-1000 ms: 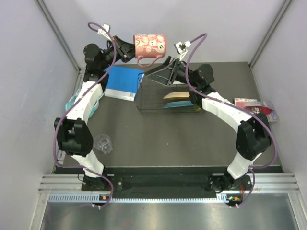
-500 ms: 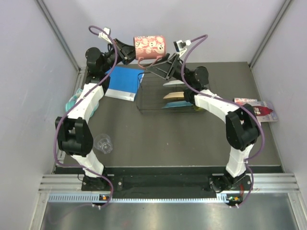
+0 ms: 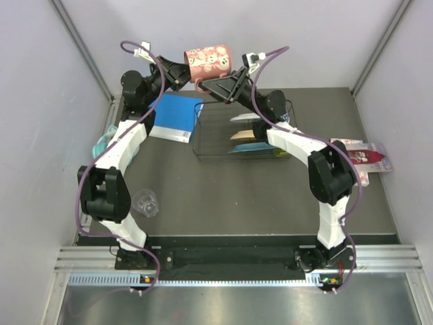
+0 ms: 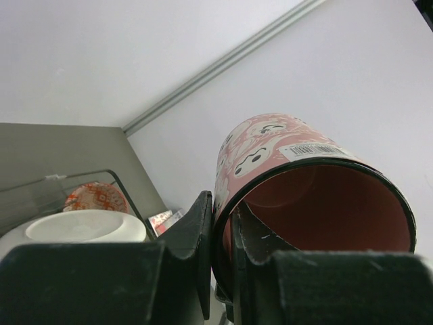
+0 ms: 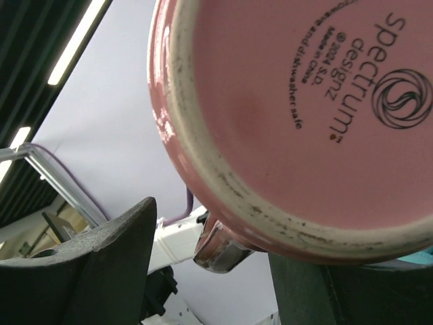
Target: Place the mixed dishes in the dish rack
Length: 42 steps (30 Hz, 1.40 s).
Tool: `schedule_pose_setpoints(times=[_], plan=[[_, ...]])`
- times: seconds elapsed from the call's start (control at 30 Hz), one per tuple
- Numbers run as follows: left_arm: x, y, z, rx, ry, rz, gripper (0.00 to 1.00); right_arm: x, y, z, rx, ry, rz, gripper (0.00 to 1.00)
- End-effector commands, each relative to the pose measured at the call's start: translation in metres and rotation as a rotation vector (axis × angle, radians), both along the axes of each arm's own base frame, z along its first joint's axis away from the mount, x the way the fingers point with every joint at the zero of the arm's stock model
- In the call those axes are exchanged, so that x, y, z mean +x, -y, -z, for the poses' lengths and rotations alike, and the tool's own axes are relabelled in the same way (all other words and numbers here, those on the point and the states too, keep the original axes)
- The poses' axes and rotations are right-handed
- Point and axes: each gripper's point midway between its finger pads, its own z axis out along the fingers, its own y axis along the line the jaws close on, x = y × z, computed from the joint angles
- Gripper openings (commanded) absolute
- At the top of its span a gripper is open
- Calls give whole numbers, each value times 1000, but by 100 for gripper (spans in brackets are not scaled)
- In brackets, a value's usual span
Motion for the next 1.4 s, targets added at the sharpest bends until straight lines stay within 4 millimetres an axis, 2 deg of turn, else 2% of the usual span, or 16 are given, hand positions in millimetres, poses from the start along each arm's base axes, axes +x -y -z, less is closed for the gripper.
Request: schedule_pose_setpoints(times=[0.0, 0.4, 0.5, 0.57, 0.6, 0.63, 0.7, 0.9, 1.07, 1.1, 1.13, 1.17, 1.2, 1.23, 1.27, 1.37], plan=[[-46, 22, -31, 41, 179, 81, 0, -14, 1, -41, 115, 72, -41, 63], [-52, 36, -25, 88, 226, 77, 0, -14, -10, -29, 112, 26, -118, 60], [-52, 36, -21, 91, 222, 85, 0, -16, -9, -30, 112, 30, -127, 51], [-53, 36, -19, 95, 219, 87, 0, -15, -7, -29, 106, 28, -120, 38], [-53, 36, -19, 97, 226, 87, 0, -14, -7, -28, 105, 27, -120, 32], [-53, 37, -17, 101, 227, 89, 0, -15, -6, -29, 104, 33, -126, 15], [-53, 36, -14, 112, 228, 89, 0, -14, -3, -30, 109, 33, -140, 0], [-48, 32, 10, 172, 194, 92, 0, -23, 4, -36, 112, 100, -158, 0], [-50, 25, 53, 260, 138, 115, 0, -25, 13, -42, 75, 171, -88, 0], [-50, 22, 60, 275, 127, 117, 6, -26, 14, -43, 70, 182, -79, 0], [-54, 21, 73, 298, 118, 143, 20, -20, 18, -40, 57, 175, -55, 0], [-56, 20, 82, 310, 102, 157, 50, -24, 22, -47, 56, 210, -27, 0], [-57, 16, 88, 319, 89, 164, 68, -24, 24, -48, 52, 219, -10, 0], [-60, 14, 98, 343, 86, 174, 76, -20, 24, -44, 34, 209, 3, 0], [-61, 8, 104, 358, 66, 173, 99, -21, 26, -47, 34, 228, 18, 0], [-65, -9, 111, 379, 91, 165, 99, -21, 28, -48, 33, 237, 25, 0]])
